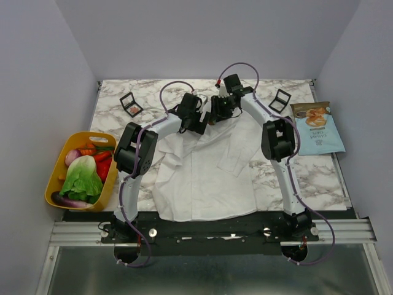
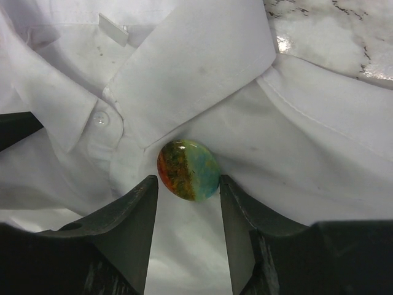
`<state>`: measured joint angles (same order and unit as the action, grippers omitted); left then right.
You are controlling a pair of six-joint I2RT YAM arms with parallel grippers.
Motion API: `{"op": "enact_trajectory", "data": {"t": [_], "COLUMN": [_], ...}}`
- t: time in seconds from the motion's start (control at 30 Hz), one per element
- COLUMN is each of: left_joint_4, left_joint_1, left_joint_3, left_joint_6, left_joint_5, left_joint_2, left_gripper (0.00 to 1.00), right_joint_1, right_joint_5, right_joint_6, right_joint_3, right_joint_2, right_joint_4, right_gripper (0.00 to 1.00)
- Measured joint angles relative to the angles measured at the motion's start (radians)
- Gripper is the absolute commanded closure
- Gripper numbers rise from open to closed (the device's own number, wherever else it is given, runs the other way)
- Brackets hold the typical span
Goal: Remove the brooch from the garment
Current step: Remove the brooch from the clothes.
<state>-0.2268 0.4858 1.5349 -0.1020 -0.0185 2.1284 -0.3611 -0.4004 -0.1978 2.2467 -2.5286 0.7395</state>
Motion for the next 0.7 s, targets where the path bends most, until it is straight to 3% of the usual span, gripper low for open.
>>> {"op": "enact_trajectory", "data": {"t": [0.17, 0.3, 0.7], "left_joint_4": [0.0, 0.0, 0.001], "left_joint_1": [0.0, 0.001, 0.001], "left_joint_3": [0.0, 0.0, 0.0], "left_joint_6": [0.005, 0.008, 0.008], "left_joint_5": [0.0, 0.0, 0.0], "left_joint_2": [-0.001, -0.009, -0.043], "left_gripper": [0.01, 0.01, 0.01], "right_joint_1": [0.0, 0.0, -0.001], "right_joint_5": [0.012, 0.02, 0.018], "right_joint_6": [0.008, 0.016, 0.016], "right_joint_3": [0.0, -0.002, -0.01], "right_joint_2": [0.0, 0.0, 0.001], "right_joint_4": [0.008, 0.014, 0.018], "right_gripper": [0.51, 0.65, 0.87]}}
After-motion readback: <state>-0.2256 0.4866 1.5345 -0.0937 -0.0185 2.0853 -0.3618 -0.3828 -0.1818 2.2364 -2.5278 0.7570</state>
